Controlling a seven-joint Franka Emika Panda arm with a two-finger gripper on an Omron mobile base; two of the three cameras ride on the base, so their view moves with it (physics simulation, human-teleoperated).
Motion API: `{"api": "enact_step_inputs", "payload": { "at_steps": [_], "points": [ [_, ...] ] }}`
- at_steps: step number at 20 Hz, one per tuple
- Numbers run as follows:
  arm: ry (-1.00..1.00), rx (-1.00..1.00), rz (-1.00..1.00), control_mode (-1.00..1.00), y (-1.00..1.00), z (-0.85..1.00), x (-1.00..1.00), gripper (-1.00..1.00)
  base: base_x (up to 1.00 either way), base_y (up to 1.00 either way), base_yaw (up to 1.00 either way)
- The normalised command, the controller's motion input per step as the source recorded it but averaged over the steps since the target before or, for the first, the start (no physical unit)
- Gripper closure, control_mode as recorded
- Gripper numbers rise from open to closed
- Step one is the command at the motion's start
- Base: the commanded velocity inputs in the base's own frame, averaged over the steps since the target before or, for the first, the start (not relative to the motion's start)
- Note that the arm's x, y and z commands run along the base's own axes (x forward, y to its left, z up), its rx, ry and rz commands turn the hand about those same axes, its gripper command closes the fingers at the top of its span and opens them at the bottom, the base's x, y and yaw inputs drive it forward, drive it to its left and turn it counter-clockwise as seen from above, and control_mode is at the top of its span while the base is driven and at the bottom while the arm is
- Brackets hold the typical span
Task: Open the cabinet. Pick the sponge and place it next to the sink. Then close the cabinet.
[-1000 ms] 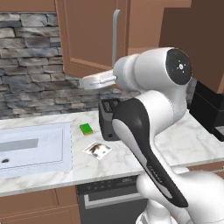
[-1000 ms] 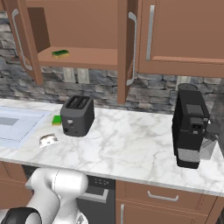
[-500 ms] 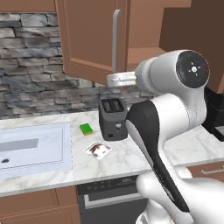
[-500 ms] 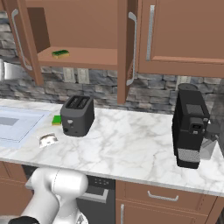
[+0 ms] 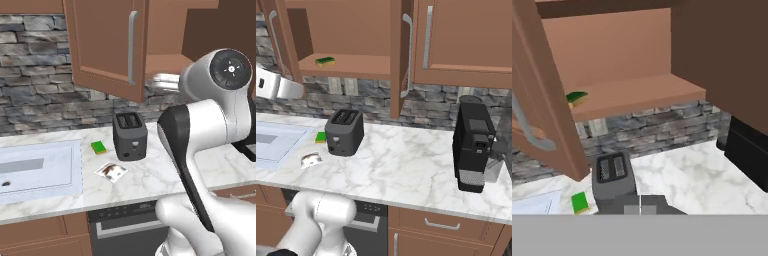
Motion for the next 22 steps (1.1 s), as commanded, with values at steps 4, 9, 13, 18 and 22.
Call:
{"api": "enact_step_inputs", "payload": {
  "at_steps": [4, 9, 13, 18, 22],
  "points": [
    [0.16, 0.07, -0.18, -1.0, -0.47, 0.18, 0.26, 1.0, 0.0, 0.0, 0.0],
    [0.11, 0.13, -0.09, -1.0, -0.21, 0.11, 0.19, 1.0, 0.0, 0.0, 0.0],
    [0.03, 0.17, -0.01, -1.0, -0.11, 0.0, 0.23, 1.0, 0.0, 0.0, 0.0],
    [0.0, 0.22, 0.0, -1.0, -0.14, -0.01, 0.43, 1.0, 0.0, 0.0, 0.0],
    [-0.12, 0.26, 0.0, -1.0, 0.0, -0.29, 0.26, 1.0, 0.0, 0.0, 0.0]
  ]
}}
